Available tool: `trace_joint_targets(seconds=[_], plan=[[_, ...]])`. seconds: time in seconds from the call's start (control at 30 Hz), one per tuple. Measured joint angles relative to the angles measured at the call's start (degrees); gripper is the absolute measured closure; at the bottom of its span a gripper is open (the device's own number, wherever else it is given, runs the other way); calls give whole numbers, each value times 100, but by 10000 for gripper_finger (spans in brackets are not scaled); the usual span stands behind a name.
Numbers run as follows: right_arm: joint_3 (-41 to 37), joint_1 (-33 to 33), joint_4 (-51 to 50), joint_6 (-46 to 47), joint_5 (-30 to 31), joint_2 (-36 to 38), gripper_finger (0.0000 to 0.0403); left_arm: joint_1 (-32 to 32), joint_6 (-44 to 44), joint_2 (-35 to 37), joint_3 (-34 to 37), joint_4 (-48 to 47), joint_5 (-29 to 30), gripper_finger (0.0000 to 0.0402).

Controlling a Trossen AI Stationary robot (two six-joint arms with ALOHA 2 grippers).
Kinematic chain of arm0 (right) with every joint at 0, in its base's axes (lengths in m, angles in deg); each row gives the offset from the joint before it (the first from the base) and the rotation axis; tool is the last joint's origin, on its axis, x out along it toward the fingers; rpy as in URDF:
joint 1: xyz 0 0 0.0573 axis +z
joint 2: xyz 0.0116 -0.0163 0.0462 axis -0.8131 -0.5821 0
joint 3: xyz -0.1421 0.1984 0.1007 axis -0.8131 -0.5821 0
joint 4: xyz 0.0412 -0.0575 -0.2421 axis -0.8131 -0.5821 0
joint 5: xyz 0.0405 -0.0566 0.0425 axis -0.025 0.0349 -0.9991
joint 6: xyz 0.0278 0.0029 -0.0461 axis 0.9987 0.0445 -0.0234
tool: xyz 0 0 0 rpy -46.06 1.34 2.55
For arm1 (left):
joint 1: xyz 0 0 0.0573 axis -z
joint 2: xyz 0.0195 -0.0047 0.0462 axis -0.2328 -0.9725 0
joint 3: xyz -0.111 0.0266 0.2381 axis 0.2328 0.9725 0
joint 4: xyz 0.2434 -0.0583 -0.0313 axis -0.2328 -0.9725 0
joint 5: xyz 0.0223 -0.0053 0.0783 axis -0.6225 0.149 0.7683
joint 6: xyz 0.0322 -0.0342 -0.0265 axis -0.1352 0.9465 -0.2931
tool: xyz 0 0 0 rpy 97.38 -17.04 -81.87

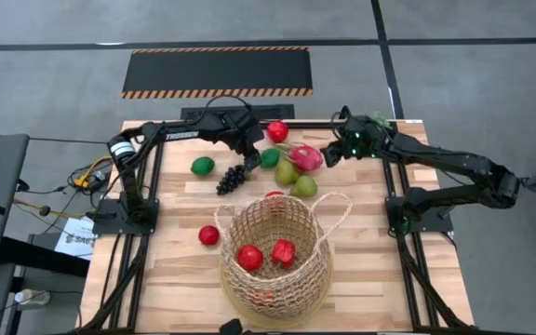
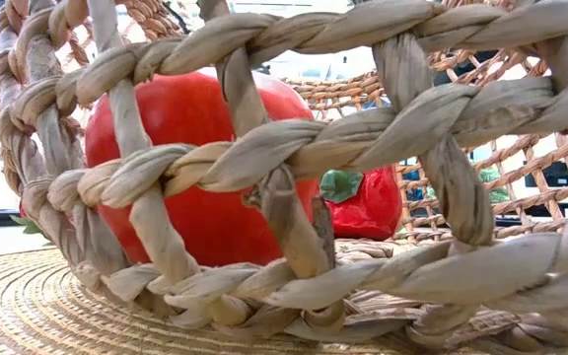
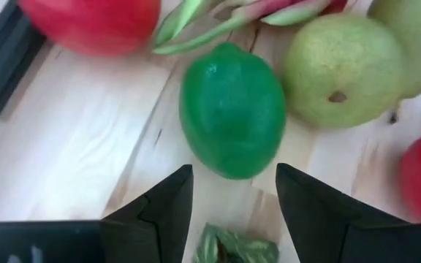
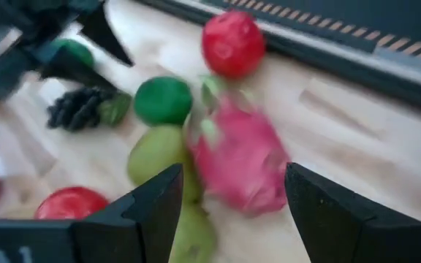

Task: Build produce basket
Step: Put the dragon fruit into the basket

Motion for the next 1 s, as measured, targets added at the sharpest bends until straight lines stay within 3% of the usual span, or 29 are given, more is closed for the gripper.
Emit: trace_joint_targets(seconds=[0.27, 0.43, 0.6, 0.77, 1.0], plan=[[1126, -251, -588, -1193, -325, -1530, 119, 33, 69, 321, 0, -322, -71, 203], [1909, -319, -1119, -1675, -475, -2435, 54, 26, 75, 350, 0, -453, -319, 138], [2134, -296, -1294, -2059, -584, -3114, 7, 31, 76, 350, 0, -627, -502, 70], [2140, -474, -1318, -2078, -1231, -3575, 18, 29, 103, 350, 0, -715, -479, 35], [2171, -489, -1258, -2346, -1257, -3936, 26, 29, 196, 350, 0, -805, -297, 28]])
